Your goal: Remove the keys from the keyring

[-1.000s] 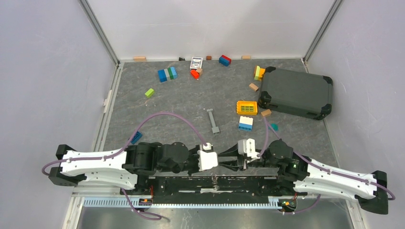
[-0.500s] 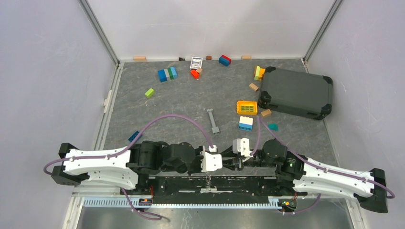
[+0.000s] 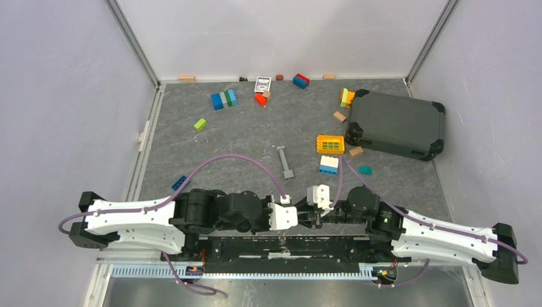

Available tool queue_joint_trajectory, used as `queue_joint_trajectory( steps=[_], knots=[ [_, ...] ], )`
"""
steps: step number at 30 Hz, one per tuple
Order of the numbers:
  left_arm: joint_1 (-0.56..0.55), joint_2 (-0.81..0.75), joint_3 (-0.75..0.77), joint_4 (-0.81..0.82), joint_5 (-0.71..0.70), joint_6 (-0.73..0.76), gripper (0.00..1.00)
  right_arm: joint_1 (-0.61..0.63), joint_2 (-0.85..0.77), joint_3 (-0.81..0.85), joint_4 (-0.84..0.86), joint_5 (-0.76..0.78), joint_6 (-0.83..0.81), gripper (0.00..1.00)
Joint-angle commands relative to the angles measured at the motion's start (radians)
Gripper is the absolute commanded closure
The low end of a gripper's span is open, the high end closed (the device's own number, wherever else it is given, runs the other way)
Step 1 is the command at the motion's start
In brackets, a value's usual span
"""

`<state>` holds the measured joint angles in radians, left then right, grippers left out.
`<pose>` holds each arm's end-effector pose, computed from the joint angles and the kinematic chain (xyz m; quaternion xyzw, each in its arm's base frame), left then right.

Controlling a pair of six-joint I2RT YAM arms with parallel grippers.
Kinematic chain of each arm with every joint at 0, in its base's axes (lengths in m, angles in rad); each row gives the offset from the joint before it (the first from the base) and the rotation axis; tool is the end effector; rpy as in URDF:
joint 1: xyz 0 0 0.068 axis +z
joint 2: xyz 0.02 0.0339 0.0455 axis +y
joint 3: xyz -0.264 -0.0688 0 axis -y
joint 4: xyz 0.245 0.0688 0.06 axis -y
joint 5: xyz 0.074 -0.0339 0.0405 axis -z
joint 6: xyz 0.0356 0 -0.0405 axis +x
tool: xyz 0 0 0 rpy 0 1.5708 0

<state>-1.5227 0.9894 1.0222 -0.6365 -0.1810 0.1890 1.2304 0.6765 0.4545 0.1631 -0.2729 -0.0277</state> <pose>0.0164 -0.2071 0.3402 0.6383 0.6098 -0.2235 0.4133 0.0492 0.1676 0.2770 -0.4996 0.5280 0.4661 0.5044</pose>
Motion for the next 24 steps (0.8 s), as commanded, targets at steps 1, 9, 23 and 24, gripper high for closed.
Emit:
queue_joint_trajectory(
  steps=[1,9,23,24],
  knots=[
    [-0.003,-0.015,0.05,0.031,-0.005,0.036,0.98,0.002,-0.002,0.03,0.029,-0.009,0.0,0.72],
    [-0.002,-0.018,0.044,0.031,-0.004,0.035,0.98,0.001,-0.01,0.021,0.05,-0.049,-0.024,1.0],
    [-0.003,-0.123,-0.072,0.159,-0.041,-0.021,0.7,0.001,-0.109,-0.029,0.103,-0.03,-0.068,1.0],
    [-0.003,-0.135,-0.083,0.174,-0.042,-0.026,0.69,0.001,-0.117,-0.032,0.106,-0.029,-0.072,1.0]
  ],
)
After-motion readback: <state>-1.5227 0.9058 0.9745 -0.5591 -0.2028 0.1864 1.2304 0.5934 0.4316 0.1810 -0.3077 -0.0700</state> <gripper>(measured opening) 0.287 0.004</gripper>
